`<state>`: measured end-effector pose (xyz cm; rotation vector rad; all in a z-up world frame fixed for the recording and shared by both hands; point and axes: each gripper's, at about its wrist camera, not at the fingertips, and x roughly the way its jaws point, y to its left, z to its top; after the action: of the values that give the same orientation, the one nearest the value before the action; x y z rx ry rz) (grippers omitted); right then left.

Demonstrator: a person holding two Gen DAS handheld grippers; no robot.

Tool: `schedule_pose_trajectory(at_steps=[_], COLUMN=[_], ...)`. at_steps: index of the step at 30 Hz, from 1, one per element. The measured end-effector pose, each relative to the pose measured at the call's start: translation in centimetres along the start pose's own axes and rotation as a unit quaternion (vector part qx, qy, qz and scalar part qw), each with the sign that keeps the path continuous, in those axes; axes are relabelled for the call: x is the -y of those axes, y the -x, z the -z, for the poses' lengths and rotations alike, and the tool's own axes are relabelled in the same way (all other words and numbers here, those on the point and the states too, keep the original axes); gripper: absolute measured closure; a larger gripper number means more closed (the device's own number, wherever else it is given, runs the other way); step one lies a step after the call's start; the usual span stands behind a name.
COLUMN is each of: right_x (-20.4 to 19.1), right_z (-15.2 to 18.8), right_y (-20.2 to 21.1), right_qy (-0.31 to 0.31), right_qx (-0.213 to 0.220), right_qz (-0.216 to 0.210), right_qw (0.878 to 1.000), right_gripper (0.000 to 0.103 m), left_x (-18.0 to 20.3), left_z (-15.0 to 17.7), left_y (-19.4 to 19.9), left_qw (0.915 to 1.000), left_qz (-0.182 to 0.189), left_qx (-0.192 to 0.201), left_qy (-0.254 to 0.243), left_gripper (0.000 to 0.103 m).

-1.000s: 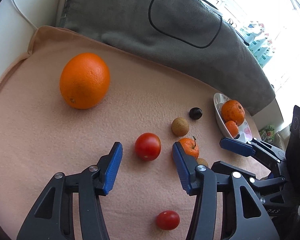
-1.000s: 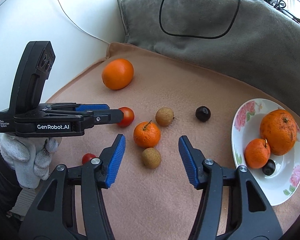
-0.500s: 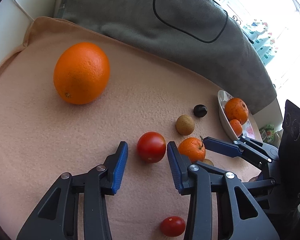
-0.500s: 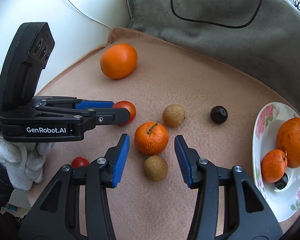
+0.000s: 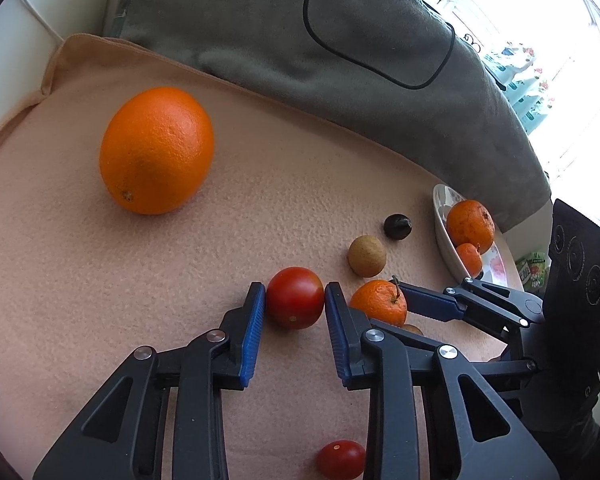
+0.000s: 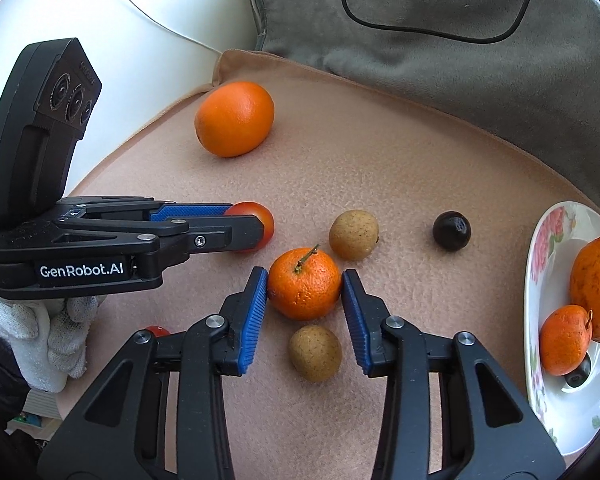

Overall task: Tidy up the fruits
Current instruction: 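Grasp a red tomato with the left gripper while the right gripper grasps a stemmed tangerine, then carry the tomato and tangerine toward the plate with both grippers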

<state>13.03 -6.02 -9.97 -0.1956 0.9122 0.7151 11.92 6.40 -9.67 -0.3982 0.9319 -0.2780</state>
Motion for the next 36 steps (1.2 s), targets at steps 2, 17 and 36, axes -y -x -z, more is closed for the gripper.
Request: schedule_pose_trajectory(at_steps=[2, 17, 36], right_x=[0.2, 2.2, 8.9], right_z=[0.1, 1.3, 5.9], right_y=[0.3, 5.5, 13.5], right_qy=[-0.005, -0.051, -0.11], right_qx=[0.004, 0.058, 0.101], right_qz=[-0.004, -0.012, 0.043], right_qw=[1.0, 0.997, 0.988], right_gripper=[0.063, 0.064, 0.064], left_x=[0.1, 1.2, 8.1], left_z=[0.0, -0.3, -0.6], left_y=[0.1, 1.7, 1.4], left_qw=[1.0, 0.9998, 0.9979], left_qz=[-0.001, 0.004, 0.036], left_qx=[0.001, 0.022, 0.026], left_qy=[0.0, 0.003, -0.047], left_gripper=[0.074, 0.074, 0.074])
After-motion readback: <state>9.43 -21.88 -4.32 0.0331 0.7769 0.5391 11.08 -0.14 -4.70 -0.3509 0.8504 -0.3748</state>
